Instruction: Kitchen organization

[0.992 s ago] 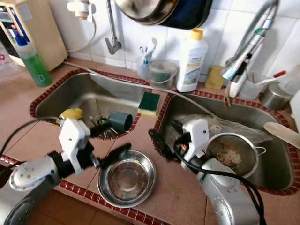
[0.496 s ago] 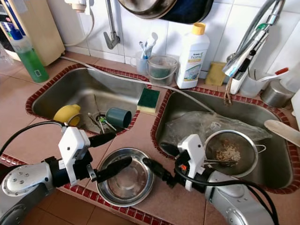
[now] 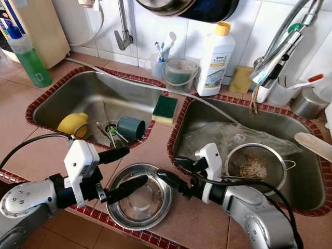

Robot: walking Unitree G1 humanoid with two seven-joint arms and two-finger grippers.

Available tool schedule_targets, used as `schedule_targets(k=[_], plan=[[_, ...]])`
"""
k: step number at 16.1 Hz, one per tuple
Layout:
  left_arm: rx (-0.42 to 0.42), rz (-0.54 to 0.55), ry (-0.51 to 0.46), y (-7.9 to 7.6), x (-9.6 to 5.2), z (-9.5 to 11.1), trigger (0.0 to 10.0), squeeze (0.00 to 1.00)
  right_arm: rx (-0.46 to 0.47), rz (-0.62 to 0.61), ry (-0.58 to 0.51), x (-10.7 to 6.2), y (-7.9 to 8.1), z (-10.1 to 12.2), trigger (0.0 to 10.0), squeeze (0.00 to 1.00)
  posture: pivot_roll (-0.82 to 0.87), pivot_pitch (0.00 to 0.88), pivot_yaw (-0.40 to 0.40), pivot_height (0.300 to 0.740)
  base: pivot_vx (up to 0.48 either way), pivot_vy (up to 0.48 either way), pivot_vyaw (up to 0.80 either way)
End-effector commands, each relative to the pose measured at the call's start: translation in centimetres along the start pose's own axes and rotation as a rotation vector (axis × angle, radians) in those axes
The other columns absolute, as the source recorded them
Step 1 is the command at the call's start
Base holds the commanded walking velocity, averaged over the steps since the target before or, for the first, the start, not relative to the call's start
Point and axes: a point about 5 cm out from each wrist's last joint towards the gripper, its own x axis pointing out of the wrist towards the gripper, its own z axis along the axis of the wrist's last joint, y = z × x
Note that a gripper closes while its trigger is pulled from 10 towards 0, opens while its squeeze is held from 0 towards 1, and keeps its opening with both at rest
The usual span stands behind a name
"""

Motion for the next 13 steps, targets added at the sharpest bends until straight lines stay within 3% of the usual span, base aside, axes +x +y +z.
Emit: schedule_targets(k=[1,10,12,13], plan=[[0.014,-0.004,-0.009,-0.3,-0.2,0.5,10.0,0.00,0.005,0.005,0.000,0.1,-0.2,-0.1,10.0,0.00,-0.04,0.142,-0.013,0.740,0.000,0.000,0.00],[0.001,0.009,-0.024,-0.6,-0.1,0.9,10.0,0.00,0.052,0.177,0.056,1.9,0.5,-0.4,10.0,0.00,-0.03,0.139,-0.036,0.740,0.000,0.000,0.00],[0.000,0.012,-0.028,-0.6,-0.1,0.9,10.0,0.00,0.092,0.183,0.068,1.8,0.5,-0.8,9.3,0.00,-0.02,0.137,-0.046,0.740,0.000,0.000,0.00],[0.000,0.015,-0.031,-0.6,-0.1,1.0,10.0,0.00,0.130,0.190,0.084,1.6,0.5,-1.2,7.2,0.00,-0.02,0.134,-0.053,0.740,0.000,0.000,0.00]])
